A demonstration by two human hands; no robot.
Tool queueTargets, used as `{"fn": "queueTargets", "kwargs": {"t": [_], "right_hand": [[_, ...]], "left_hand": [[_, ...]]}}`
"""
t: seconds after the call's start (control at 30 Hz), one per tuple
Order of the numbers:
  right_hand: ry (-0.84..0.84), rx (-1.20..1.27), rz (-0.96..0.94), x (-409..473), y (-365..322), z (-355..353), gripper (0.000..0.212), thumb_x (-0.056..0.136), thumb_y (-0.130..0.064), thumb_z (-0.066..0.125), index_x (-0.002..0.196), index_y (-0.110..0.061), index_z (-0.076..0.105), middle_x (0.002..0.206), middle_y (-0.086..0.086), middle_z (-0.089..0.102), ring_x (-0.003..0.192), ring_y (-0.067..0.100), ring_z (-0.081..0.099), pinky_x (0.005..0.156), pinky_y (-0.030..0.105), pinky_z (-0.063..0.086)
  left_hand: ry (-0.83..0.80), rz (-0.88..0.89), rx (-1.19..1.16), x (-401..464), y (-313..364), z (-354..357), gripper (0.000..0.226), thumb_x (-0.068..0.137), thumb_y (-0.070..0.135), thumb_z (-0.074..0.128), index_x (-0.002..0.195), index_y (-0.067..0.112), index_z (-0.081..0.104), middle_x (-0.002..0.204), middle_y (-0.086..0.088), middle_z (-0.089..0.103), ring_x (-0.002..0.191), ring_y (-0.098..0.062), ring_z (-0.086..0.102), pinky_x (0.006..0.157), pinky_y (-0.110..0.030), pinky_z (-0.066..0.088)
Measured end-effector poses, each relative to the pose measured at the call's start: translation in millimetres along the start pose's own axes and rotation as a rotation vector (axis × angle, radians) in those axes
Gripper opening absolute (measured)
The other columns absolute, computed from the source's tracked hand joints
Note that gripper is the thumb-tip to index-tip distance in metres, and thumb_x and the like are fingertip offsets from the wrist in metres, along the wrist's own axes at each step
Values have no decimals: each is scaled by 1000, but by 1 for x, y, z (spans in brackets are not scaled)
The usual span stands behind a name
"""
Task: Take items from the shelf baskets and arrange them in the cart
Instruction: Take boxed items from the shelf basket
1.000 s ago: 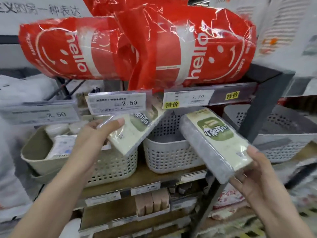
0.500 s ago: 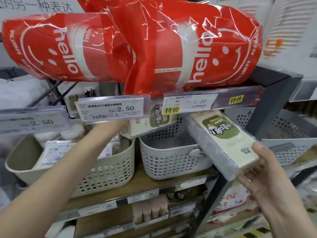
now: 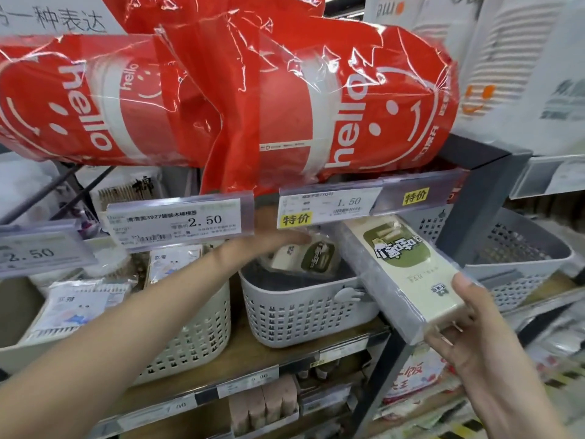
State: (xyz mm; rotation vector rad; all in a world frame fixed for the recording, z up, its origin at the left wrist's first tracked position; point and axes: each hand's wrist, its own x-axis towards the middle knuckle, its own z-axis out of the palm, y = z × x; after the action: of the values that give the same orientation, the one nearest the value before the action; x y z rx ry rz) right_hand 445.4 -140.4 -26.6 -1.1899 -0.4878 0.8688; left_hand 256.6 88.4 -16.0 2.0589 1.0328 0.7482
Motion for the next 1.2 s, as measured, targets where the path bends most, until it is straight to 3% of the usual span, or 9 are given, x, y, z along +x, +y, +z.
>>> {"fn": "queueTargets", "kwargs": {"t": [0.2,0.33,0.43,0.57,0.67,0.83,0.93,1.07,1.2], "right_hand": [[-7,-39,-36,3,-1,-3,26,66,-44,67,83,-26,75,80,-5,73,63,4,66,69,35,49],[5,-49,-35,7,0,-1,29,67,-44,66,88,-24,72,83,-2,74,68,7,68,71,36,48],[24,-42,-30,11,0,2,37,65,-44,67,94,-21,68,82,-2,74,68,7,69,73,36,49],[26,-48,-39,11,0,7,35,64,-42,68,92,-22,70,84,-1,74,70,10,69,72,34,49],[21,-58,-58,11,0,10,45,65,-39,70,100,-13,68,93,3,75,79,13,71,76,33,49],[-42,-123,-229,19,-8,29,52,60,-29,74,107,-8,63,98,6,74,85,16,72,65,23,57],[-147,-241,-338,30,-10,43,53,60,-25,85,108,-17,63,101,0,73,91,14,70,66,22,56],[-167,-323,-388,55,0,54,47,74,-18,75,117,-14,59,105,-1,72,95,14,69,69,21,54],[-178,-375,-419,73,4,63,37,75,-15,76,108,-23,62,101,-7,73,93,11,70,70,21,55]], "left_hand": [[-203,-26,510,31,-10,27,41,83,33,71,119,19,59,124,-3,60,113,-22,55,96,-40,47],[-229,-60,520,37,-17,26,54,80,30,74,128,17,53,131,-4,56,117,-24,53,99,-38,46],[-257,-80,527,30,-23,19,53,74,30,79,118,16,52,111,1,59,101,-15,58,81,-14,46],[-338,-111,794,24,-23,21,70,68,42,82,124,12,53,123,-6,58,112,-24,56,96,-34,46],[-382,-148,885,24,-22,22,70,69,47,80,123,9,56,123,-7,60,112,-26,57,98,-36,46],[-434,-208,906,27,-24,22,70,73,49,77,128,13,53,121,-6,61,109,-25,58,94,-34,48],[-441,-216,865,28,-26,21,73,73,45,78,133,17,48,128,-5,58,113,-25,55,92,-32,46],[-450,-232,823,27,-29,21,70,75,41,78,135,19,49,133,-4,55,116,-25,53,92,-33,43],[-464,-208,854,28,-30,19,68,72,39,80,130,13,55,126,-6,60,110,-26,57,96,-36,47]]}}
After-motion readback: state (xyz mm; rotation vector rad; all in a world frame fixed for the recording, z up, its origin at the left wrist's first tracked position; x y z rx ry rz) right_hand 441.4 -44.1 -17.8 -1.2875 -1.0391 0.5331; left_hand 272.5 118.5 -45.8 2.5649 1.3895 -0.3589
